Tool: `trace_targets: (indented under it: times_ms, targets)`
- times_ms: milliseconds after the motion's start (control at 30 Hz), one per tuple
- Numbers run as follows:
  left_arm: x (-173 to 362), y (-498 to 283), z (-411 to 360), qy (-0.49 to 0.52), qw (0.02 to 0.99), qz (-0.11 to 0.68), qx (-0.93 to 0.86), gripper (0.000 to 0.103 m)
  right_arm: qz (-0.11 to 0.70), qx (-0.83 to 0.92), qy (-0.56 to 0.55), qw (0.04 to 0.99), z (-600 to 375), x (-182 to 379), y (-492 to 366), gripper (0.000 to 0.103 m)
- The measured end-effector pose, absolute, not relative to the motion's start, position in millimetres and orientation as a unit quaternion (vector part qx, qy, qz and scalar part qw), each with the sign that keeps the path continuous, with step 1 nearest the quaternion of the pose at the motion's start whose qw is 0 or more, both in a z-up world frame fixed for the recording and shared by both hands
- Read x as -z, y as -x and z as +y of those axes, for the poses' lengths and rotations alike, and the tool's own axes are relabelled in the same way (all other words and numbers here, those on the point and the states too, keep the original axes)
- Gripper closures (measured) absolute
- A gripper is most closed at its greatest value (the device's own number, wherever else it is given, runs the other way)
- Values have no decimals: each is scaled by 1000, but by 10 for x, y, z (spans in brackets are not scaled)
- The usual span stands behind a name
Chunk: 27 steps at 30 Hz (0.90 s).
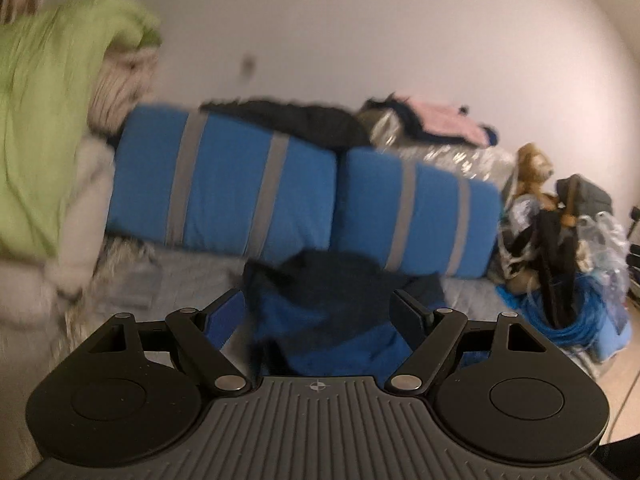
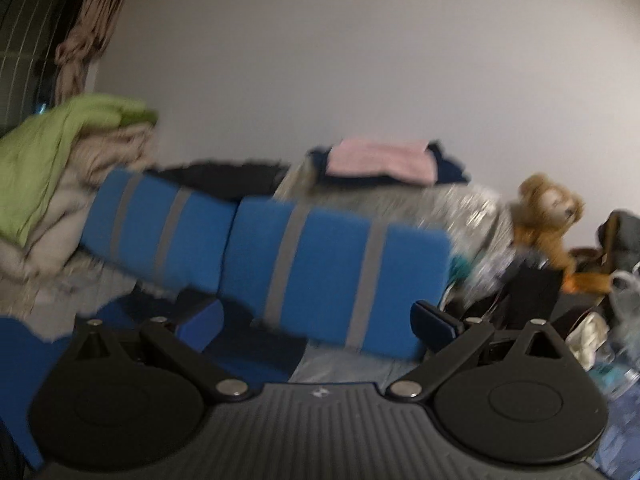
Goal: Fold clothes
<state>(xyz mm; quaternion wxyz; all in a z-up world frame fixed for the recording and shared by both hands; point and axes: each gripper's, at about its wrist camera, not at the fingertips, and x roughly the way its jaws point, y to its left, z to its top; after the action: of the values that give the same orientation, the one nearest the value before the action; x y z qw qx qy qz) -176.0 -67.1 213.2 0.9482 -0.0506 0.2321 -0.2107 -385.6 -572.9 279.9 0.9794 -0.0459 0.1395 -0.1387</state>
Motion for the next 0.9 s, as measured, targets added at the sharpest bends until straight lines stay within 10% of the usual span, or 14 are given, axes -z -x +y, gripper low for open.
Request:
trace_targets:
  times_ms: [567,900]
  targets:
    - [-883,1583,-207,260,852,351,290,26,211,85,-1,974,-5617,-1985,3351,0]
    - [-687,1519,-325,304,809,375,336,68,241,68,-16,968,-5549,-1760,3290,0]
